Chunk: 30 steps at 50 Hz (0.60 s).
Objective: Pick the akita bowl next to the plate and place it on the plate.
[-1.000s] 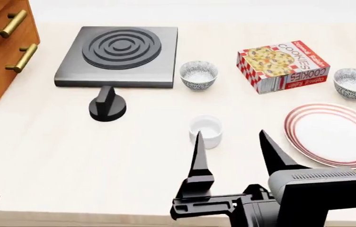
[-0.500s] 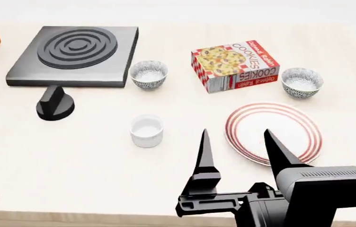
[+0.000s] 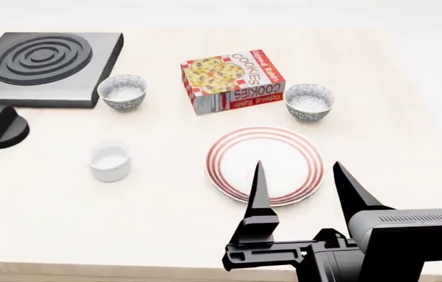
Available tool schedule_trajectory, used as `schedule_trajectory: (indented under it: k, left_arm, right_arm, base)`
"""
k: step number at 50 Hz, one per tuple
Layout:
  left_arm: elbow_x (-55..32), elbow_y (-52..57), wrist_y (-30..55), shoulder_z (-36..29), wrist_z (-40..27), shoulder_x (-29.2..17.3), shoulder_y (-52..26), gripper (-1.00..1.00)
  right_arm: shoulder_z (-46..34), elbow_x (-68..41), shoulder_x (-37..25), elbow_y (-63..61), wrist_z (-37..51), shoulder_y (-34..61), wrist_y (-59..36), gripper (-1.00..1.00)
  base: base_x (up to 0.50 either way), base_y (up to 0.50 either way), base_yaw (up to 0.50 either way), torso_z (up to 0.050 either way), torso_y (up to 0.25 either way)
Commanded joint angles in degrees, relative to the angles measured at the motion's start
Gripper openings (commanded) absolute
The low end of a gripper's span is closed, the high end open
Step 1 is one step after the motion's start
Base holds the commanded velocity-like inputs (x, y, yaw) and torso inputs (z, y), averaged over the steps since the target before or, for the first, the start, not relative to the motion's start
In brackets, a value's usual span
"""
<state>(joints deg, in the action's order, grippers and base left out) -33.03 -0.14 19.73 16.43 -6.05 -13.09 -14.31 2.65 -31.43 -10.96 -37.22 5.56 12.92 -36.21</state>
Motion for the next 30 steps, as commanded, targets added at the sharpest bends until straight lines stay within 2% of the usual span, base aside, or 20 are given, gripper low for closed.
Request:
schedule_trajectory:
  k: [1,19,30]
  left_arm:
    - [-0.2,0.0,-0.3,-0.3,-0.3,-0.2,0.1,1.00]
    - [-0.5,-0.3,-0.9,-0.8,-0.6,-0.4,0.3,1.00]
    - [-0.8,-0.4,-1.0,-0.9,-0.9,-0.6,0.3,1.00]
  right_arm:
    - [-0.2,-0.2,-0.5,0.1,0.3,-0.1,0.4,1.00]
    - [-1.1,-0.2,-1.0,0.8,0.5,-0.3,1.5,1.00]
    - [-2.9,1.6,-1.9,1.1,1.4,0.0,1.1,1.00]
  base:
    - [0.00,-0.40,0.00,0.000,0.000]
    - [0.00,-0.40,0.00,0.000,0.000]
    - [0.00,-0.03,0.00,0.000,0.000]
